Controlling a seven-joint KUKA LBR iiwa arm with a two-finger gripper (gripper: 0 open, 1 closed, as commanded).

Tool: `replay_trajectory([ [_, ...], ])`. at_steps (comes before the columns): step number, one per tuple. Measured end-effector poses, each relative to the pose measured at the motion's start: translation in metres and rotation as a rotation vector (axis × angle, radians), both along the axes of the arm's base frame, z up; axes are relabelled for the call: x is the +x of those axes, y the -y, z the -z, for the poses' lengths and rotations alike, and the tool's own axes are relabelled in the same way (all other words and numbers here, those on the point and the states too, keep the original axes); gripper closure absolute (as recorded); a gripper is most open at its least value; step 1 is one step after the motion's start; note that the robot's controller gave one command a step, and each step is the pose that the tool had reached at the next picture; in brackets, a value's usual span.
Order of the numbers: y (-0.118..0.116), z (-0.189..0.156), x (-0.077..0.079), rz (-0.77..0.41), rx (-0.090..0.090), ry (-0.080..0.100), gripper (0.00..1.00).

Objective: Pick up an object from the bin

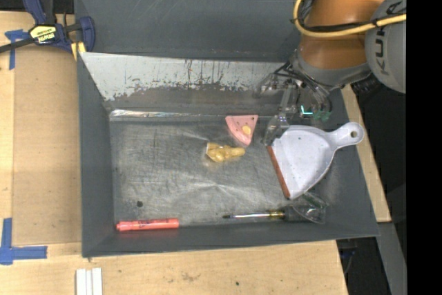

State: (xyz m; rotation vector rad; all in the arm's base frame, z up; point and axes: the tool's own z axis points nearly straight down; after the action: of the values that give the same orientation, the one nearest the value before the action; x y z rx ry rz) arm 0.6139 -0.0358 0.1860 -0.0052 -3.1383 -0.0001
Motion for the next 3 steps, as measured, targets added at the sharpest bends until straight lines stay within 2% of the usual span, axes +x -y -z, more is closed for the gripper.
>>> replay_trajectory([
  [1, 0.0, -0.004, 0.002, -0.001, -0.001, 0.007, 0.0],
  [2, -0.033, 0.042, -0.005, -0.031, -0.002, 0.014, 0.0],
  [3, -0.064, 0.075, 0.01, -0.107, 0.001, 0.007, 1.0],
])
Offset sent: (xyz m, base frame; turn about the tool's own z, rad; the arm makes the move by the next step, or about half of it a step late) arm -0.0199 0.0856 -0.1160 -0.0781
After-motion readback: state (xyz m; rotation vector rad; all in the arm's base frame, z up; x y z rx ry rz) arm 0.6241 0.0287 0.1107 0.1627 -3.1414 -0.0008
